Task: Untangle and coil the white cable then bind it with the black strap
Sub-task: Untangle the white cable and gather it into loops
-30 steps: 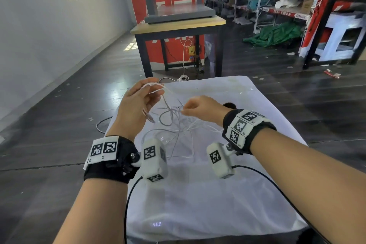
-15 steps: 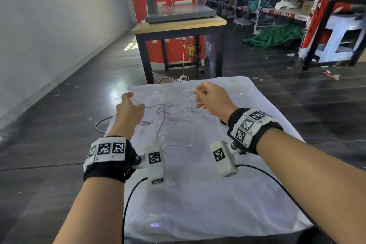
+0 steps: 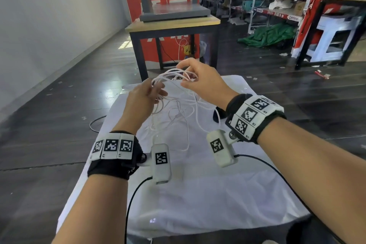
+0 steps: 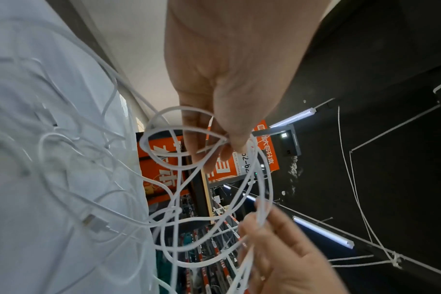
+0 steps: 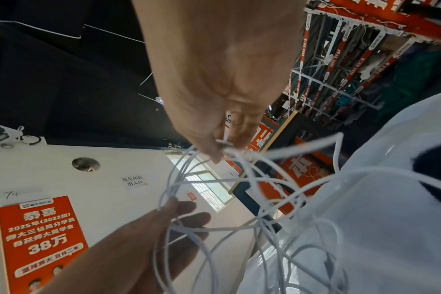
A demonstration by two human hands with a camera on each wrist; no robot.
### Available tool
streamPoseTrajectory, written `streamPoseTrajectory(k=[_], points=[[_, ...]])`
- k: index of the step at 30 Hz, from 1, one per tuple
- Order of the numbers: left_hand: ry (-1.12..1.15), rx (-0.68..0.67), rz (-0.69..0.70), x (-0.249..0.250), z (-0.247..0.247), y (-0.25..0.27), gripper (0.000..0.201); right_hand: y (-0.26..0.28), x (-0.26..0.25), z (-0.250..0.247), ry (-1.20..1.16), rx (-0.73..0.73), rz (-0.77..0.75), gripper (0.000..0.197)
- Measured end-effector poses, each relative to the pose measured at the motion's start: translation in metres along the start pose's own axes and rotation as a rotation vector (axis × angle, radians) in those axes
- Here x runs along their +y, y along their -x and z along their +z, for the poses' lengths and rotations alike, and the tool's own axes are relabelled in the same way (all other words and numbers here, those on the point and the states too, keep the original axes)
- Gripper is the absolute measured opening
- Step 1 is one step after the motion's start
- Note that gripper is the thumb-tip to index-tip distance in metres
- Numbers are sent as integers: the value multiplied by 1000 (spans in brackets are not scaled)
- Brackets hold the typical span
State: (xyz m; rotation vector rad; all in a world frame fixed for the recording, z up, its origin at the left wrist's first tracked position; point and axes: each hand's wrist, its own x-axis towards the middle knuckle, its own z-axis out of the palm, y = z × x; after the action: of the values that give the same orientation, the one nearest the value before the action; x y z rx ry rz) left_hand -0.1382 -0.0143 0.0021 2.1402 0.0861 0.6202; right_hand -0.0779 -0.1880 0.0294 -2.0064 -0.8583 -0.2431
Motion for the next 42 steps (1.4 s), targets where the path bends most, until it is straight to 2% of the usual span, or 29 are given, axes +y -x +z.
streamPoseTrajectory(k=[2,5,9,13,15,18,21,23,25,28,30,32,33,35,38,40,42], points=[[156,73,-41,-3,-1,-1,25,0,10,-1,70,63,33,23],[361,180,-143,-9,-8,-4,27,1,27,-2,128,163,164,16],[706,293,-279,-13,-20,-5,30,4,45,-1,176,161,284,15],[900,293,-395,-20,-28,-4,31,10,52,6,68,27,471,38],[965,276,-439,-22,-27,-5,31,12,54,12,70,-21,497,39],[1023,241,-452,-20,-26,-5,30,10,56,20,-27,-105,498,29],[1092,203,-457,-17,-26,-6,31,5,53,26,-100,-223,456,56],[1144,172,-468,-14,-27,-7,31,1,49,29,-156,-222,425,75],[1192,151,-500,-14,-30,-8,32,-2,45,32,-229,-235,408,81],[1293,88,-558,-15,-33,-11,30,-5,40,38,-330,-272,385,66],[1333,46,-549,-13,-34,-10,36,-6,37,40,-337,-225,381,42],[1350,48,-546,-17,-35,-13,26,-6,35,38,-339,-167,385,20],[1360,74,-549,-18,-36,-14,25,-5,35,36,-353,-137,387,14],[1371,118,-593,-25,-38,-15,25,-4,34,26,-317,-49,376,13],[1177,205,-643,-33,-35,-12,24,-4,34,10,-180,85,338,11],[1025,257,-645,-33,-31,-10,23,-4,33,1,-163,79,338,16],[939,296,-653,-33,-28,-8,12,-3,33,-7,-164,25,361,22]])
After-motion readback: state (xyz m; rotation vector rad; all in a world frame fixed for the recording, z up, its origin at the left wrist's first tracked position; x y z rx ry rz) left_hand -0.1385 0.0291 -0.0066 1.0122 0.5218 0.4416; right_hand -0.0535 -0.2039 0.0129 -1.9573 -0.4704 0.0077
